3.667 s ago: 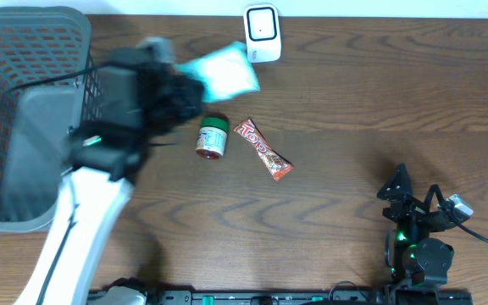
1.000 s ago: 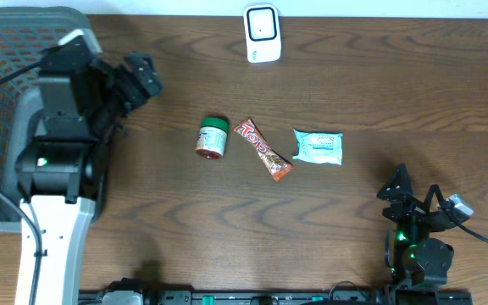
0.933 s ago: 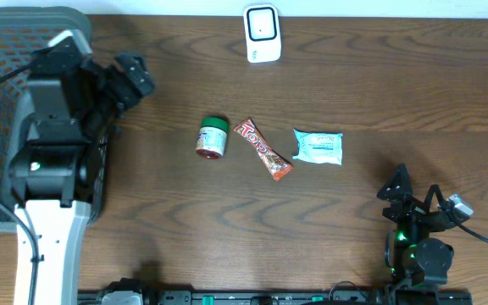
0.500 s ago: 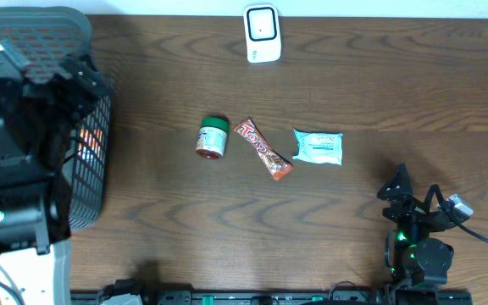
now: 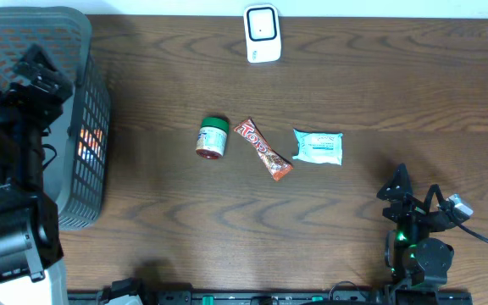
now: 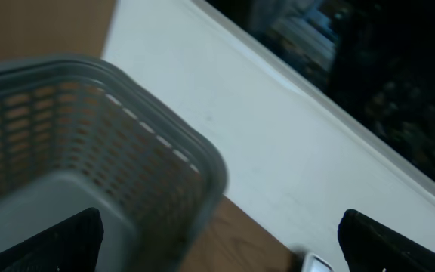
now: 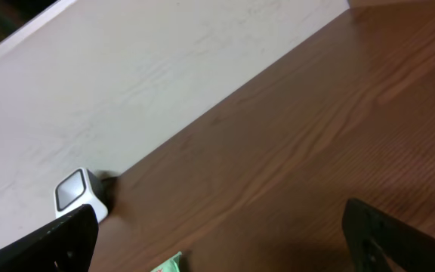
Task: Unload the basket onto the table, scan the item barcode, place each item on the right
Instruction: 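Move the left gripper back into the basket, then grasp the small orange snack pack in the basket with the left gripper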
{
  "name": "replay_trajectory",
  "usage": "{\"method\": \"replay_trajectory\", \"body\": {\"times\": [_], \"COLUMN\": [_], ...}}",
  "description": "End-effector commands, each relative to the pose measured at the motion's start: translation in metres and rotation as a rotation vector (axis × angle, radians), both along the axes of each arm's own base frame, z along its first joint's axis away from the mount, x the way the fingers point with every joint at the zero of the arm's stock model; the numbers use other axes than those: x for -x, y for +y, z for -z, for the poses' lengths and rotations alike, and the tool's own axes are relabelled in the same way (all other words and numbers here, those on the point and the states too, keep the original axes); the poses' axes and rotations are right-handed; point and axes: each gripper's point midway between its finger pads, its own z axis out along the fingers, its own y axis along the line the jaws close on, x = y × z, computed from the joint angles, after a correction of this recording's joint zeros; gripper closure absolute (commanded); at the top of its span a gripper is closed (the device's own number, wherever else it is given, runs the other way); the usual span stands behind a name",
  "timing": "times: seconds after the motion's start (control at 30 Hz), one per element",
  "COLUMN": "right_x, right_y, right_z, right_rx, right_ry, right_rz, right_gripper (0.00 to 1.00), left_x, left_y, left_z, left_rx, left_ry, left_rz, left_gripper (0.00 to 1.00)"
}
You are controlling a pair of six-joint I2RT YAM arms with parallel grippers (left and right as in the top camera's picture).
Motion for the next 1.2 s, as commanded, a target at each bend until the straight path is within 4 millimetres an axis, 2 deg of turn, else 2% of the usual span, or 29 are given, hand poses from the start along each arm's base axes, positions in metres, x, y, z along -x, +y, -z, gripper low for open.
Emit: {"method": "replay_trajectory", "body": {"times": [0.0,0.17,0.33,0.43,0.63,0.87,1.03,1.17], "right_x": [0.0,0.0,0.0,0.0,0.0,0.0,0.0,0.0], "right_y": [0.002,0.002,0.002,0.002,0.002,0.002,0.002,0.002], "right_z": [0.002,0.002,0.002,0.002,0.002,0.002,0.002,0.002], "right_rx": [-0.005,-0.005,-0.005,-0.005,-0.005,-0.005,-0.004,-0.005], "right_ry": [0.004,0.004,0.004,0.004,0.004,0.004,0.004,0.004], "right_rz": [-0.006,-0.006,-0.006,-0.006,-0.006,-0.006,-0.006,-0.006], "right_gripper": [0.01,0.01,0.01,0.01,0.01,0.01,0.01,0.01], "left_x": [0.004,0.0,-0.012,-0.019,-0.027,-0.029,-0.043,-0.044], "left_y": [0.025,0.049,0.082,0.1,0.121,0.118,0.1,0.092], "left_z": [-0.002,0.012,0.044,0.08,0.149,0.229,0.279,0.32], "left_rx": [-0.032,-0.024,0.046,0.109,0.215,0.283,0.284,0.316], "left_ry": [0.011,0.057,0.131,0.229,0.427,0.696,0.846,0.952], "left_rz": [-0.121,-0.192,-0.275,-0.294,-0.303,-0.266,-0.064,0.027], "left_gripper": [0.01,0.01,0.0,0.0,0.0,0.0,0.0,0.0]}}
